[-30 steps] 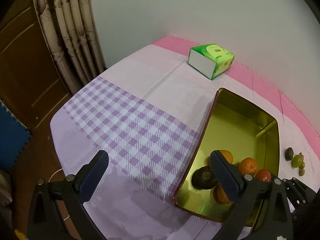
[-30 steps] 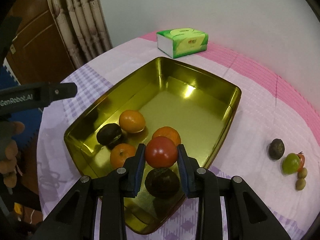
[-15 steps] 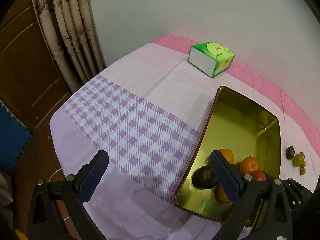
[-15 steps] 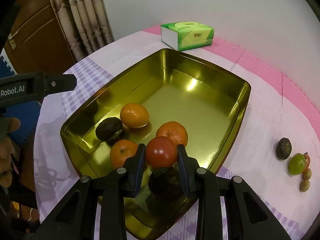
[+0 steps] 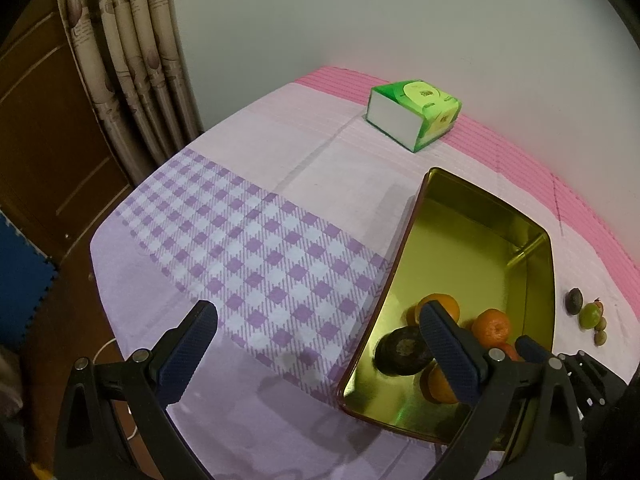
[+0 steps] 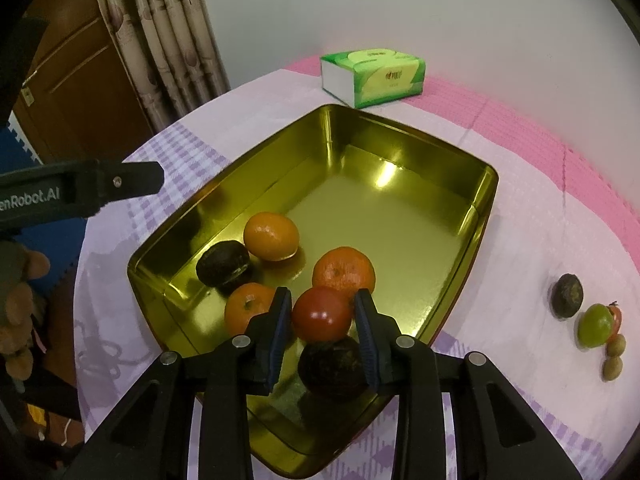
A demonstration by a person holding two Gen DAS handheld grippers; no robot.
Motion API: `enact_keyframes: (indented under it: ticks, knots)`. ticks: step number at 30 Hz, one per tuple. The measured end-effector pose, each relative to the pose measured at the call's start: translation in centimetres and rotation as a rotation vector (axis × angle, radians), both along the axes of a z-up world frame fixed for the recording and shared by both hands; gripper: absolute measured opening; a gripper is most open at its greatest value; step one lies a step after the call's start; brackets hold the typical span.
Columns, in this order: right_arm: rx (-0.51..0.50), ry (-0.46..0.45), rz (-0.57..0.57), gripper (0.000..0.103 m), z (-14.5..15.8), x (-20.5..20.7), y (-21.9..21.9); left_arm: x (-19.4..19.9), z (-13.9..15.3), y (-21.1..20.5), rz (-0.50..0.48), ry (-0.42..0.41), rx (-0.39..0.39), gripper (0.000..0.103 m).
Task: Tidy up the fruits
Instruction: 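Carry the red tomato into the tin tray and open the right gripper, then grasp the two small tan round fruits together with the right gripper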
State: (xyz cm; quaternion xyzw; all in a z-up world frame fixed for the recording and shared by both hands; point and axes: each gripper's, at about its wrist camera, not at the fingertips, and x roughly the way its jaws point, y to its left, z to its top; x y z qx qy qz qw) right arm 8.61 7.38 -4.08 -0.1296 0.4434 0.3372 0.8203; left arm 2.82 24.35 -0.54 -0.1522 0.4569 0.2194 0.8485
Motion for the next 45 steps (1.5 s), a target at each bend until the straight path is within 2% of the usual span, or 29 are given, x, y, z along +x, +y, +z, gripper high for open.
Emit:
enact_keyframes:
  ticks: [2, 10, 19, 28, 33, 45]
  knots:
    - [0.007, -0.011, -0.001, 0.040, 0.4, -0.2, -0.1, 0.0, 0.0, 0.0, -0.002, 0.001, -0.003, 0.100]
    - [0.070, -0.044, -0.056, 0.040, 2.9, 0.1, -2.4, 0.3, -0.1, -0.2, -0.012, 0.001, -0.003, 0.100]
    - [0.075, -0.079, -0.243, 0.040, 4.2, 2.4, -9.7, 0.2, -0.2, -0.5, -0.016, 0.006, 0.000, 0.100]
    - [0.004, -0.085, -0.468, 0.040, 2.7, 5.0, -19.3, 0.4, -0.3, -1.0, -0.037, 0.013, 0.012, 0.100]
    - [-0.033, -0.065, -0.530, 0.040, 1.4, 6.5, -22.5, 0.5, -0.3, -1.6, -0.057, 0.010, 0.020, 0.100]
    - [-0.086, -0.035, -0.569, 0.040, -2.1, 8.5, -24.0, 0.9, -0.4, -2.4, -0.094, 0.007, 0.026, 0.100]
